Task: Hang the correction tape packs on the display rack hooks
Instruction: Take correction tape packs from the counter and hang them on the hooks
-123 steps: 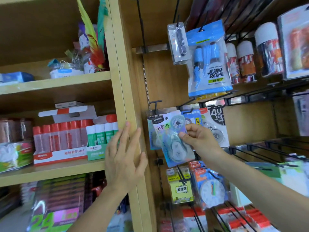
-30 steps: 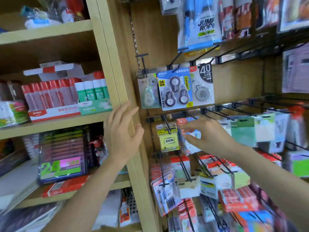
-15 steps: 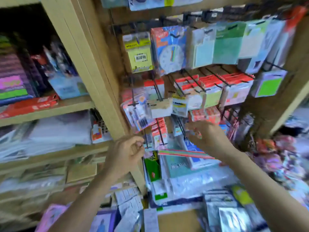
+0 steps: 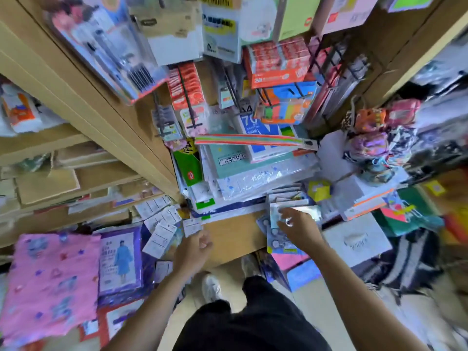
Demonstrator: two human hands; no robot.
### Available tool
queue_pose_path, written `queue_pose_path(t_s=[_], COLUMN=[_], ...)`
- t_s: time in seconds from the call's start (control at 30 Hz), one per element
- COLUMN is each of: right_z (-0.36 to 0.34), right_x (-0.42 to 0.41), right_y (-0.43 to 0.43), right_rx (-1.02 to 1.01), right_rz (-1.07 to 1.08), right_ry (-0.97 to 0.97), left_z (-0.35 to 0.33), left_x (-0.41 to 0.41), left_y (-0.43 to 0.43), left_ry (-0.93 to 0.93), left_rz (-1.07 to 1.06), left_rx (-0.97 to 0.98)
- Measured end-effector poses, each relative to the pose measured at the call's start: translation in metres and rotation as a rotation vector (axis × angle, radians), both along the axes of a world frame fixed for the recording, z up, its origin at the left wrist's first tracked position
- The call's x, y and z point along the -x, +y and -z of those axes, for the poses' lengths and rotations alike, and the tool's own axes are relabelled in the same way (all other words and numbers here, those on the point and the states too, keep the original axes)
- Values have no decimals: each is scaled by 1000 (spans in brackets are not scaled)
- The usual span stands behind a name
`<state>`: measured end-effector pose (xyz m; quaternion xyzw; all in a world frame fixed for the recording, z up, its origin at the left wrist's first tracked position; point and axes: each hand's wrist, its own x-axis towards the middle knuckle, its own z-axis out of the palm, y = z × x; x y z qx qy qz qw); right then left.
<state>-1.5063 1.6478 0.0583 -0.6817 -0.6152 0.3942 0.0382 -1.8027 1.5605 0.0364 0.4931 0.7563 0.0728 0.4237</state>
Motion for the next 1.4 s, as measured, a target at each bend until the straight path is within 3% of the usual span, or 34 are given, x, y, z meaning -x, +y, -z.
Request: queue_pose_path(t_s=[0.23, 0.5, 0.67, 0.77, 0.93, 1.07, 1.23, 1.4], right_z=[90, 186, 241, 264, 291, 314, 336, 338], right_x=[-63, -123, -141, -144, -141, -139, -138, -134], right_y=[-39, -52, -54, -55, -66, -86, -103, -97], right_rx=[245, 456, 534, 529, 499, 531, 530, 500], right_rz=[163, 266, 376, 505, 384, 343, 367, 529], right_ry=[-50, -94, -47, 24, 50, 60, 66, 111], left_z=[78, 144, 189, 214, 265, 304, 316, 315], left_x=[-60, -107, -145, -178, -237, -265, -272, -261], left_y=[-8, 46, 104, 136, 168, 174, 175, 186], left_ry=[-148, -32, 125, 205, 274, 352, 431, 292], left_rz=[49, 287, 442, 473, 634, 741, 685, 655], left_rx=[296, 423, 308, 137, -129, -118, -141, -29])
